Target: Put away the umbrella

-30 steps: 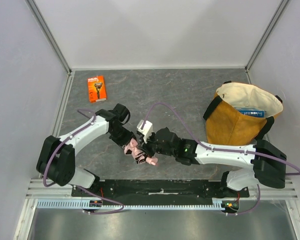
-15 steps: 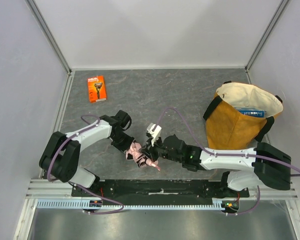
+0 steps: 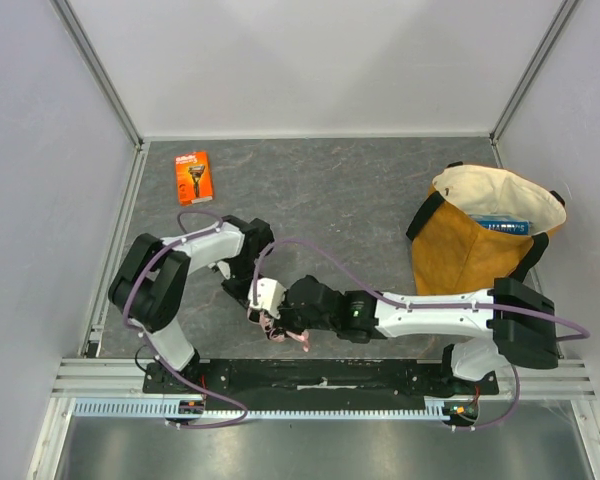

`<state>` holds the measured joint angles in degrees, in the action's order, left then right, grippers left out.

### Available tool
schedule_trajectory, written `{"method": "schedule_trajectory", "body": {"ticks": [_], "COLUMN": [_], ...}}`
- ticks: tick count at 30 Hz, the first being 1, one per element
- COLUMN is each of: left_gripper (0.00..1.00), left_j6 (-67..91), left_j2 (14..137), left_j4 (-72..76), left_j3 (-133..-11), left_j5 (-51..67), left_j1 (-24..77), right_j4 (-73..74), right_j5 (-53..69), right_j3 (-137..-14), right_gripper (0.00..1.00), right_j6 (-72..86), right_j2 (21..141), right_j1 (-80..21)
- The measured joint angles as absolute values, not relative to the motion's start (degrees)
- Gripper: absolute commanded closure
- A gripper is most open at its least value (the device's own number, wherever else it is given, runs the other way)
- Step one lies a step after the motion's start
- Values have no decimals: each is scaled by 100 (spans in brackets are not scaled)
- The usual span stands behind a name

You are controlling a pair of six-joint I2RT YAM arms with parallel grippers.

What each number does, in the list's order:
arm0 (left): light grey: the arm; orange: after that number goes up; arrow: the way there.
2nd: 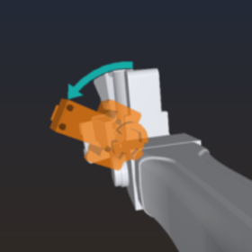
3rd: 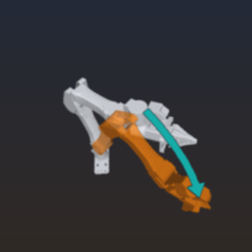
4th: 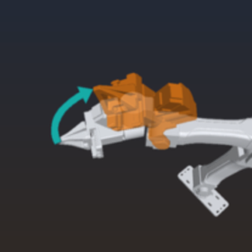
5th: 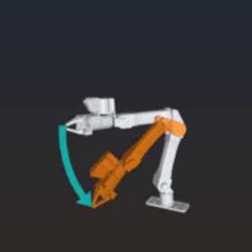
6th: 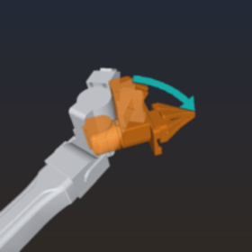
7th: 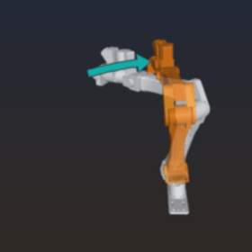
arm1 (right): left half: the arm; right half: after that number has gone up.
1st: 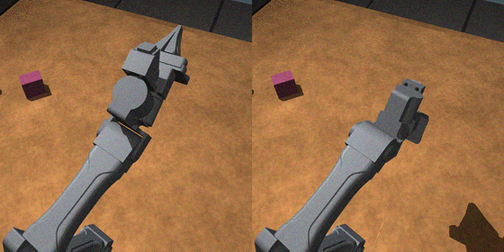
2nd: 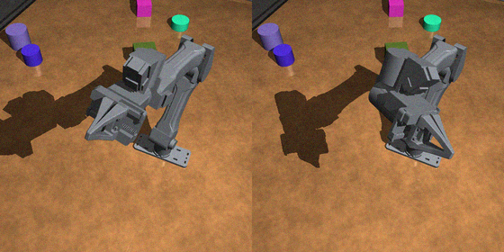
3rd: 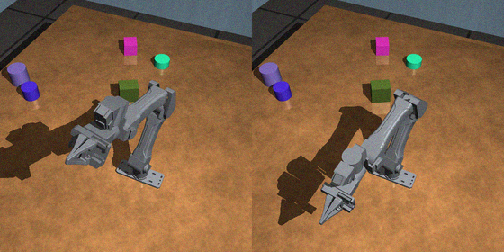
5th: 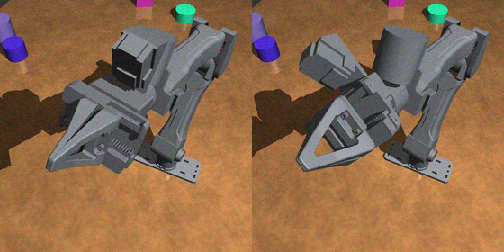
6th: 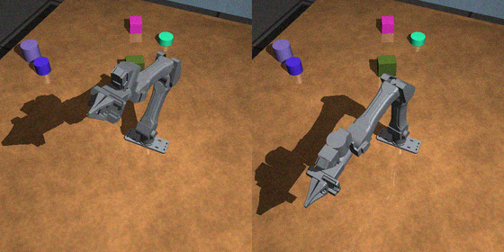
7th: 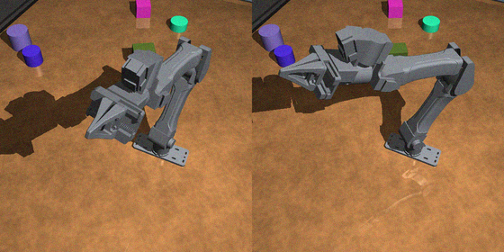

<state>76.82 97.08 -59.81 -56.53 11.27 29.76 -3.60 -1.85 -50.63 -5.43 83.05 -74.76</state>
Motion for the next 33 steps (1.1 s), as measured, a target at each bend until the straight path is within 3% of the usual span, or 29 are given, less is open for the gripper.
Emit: {"method": "schedule_trajectory", "body": {"ticks": [10, 23, 33], "left_gripper": [98, 98, 98], "left_j6": [7540, 7776, 7721], "left_j2": [10353, 10451, 10855], "left_j4": [-6742, -6635, -7028], "left_j3": [-6219, -6267, -6716], "left_j5": [381, 185, 16], "left_j1": [3223, 3339, 3402], "right_j4": [829, -123, 888], "right_j5": [-655, -322, -714], "right_j3": [-6119, -5631, -6390], "right_gripper": [100, 100, 100], "right_j6": [-1435, 464, -764], "right_j2": [9019, 8792, 9164], "right_j1": [-7778, -7192, -7758]}}
